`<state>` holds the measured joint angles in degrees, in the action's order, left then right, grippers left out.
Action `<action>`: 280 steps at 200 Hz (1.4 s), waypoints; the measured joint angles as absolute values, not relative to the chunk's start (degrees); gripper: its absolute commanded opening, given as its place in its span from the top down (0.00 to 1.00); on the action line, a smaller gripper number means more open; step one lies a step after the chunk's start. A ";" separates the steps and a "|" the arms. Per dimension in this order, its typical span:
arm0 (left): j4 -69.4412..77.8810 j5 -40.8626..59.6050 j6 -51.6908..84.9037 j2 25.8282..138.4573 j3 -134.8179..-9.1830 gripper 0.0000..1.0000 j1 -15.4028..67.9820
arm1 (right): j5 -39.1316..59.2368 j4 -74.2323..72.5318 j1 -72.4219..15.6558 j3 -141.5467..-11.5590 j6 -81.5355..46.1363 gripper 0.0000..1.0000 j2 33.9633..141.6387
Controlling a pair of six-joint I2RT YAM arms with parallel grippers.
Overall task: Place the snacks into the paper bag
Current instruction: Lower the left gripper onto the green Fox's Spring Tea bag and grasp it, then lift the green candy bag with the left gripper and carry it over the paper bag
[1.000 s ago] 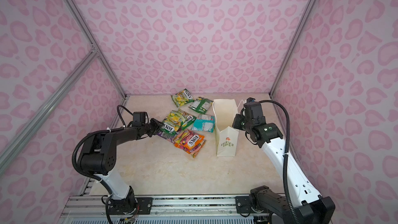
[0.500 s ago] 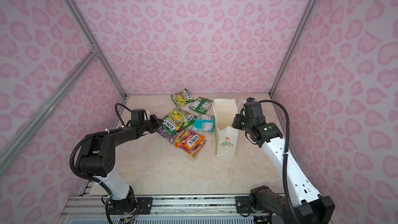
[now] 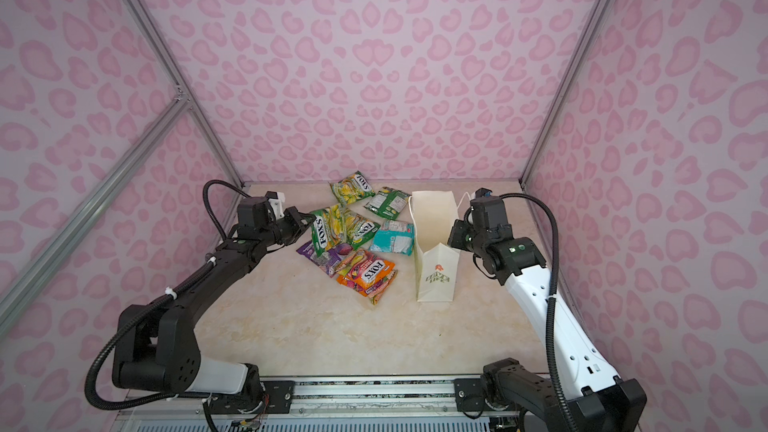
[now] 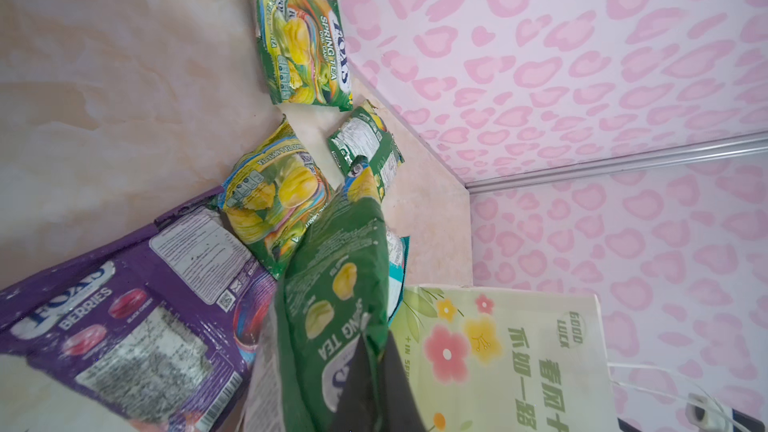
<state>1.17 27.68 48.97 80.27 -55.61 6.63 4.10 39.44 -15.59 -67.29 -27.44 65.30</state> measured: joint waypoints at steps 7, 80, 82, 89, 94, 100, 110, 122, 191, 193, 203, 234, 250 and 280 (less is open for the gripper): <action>-0.64 26.87 47.94 78.46 -55.75 0.96 6.79 | 4.10 39.24 -15.59 -67.09 -27.44 1.00 65.25; -20.43 20.84 38.83 67.96 -67.94 0.96 15.38 | 3.09 38.46 -15.59 -67.18 -27.44 1.00 66.54; -21.26 20.58 38.65 67.68 -68.71 0.96 16.03 | 3.05 38.44 -15.59 -67.18 -27.44 1.00 66.54; -22.46 20.29 38.02 67.29 -70.13 0.96 17.17 | 3.03 38.30 -15.59 -67.18 -27.44 1.00 66.74; -23.62 19.94 37.65 67.09 -71.50 0.96 18.04 | 3.01 38.15 -15.59 -67.18 -27.44 1.00 66.85; -24.45 19.29 37.43 66.94 -73.08 0.96 18.94 | 3.03 37.89 -15.59 -67.18 -27.44 1.00 66.98; -25.93 17.96 36.71 66.98 -75.92 0.97 20.32 | 3.03 37.47 -15.59 -67.18 -27.46 1.00 67.22; -26.98 17.02 35.99 67.44 -79.02 0.96 21.98 | 3.03 37.12 -15.59 -67.11 -27.46 1.00 67.37; -27.55 18.57 34.98 77.08 -100.97 0.97 31.35 | 3.01 36.77 -15.59 -67.26 -27.46 1.00 67.75; -27.55 18.61 34.98 77.38 -101.54 0.97 31.68 | 3.03 36.75 -15.59 -67.26 -27.46 1.00 67.72; -27.00 19.18 34.98 78.72 -104.62 0.97 33.28 | 3.03 36.75 -15.59 -67.26 -27.57 1.00 67.70; -25.96 20.38 35.00 84.07 -113.47 0.97 37.95 | 3.07 36.84 -15.64 -67.11 -27.90 1.00 66.89; -25.61 20.36 35.05 87.79 -117.91 0.97 40.01 | 3.42 37.10 -15.64 -67.09 -28.01 1.00 66.63; -25.91 19.51 35.44 95.83 -126.54 0.97 43.09 | 4.78 38.22 -15.66 -68.05 -28.10 1.00 66.43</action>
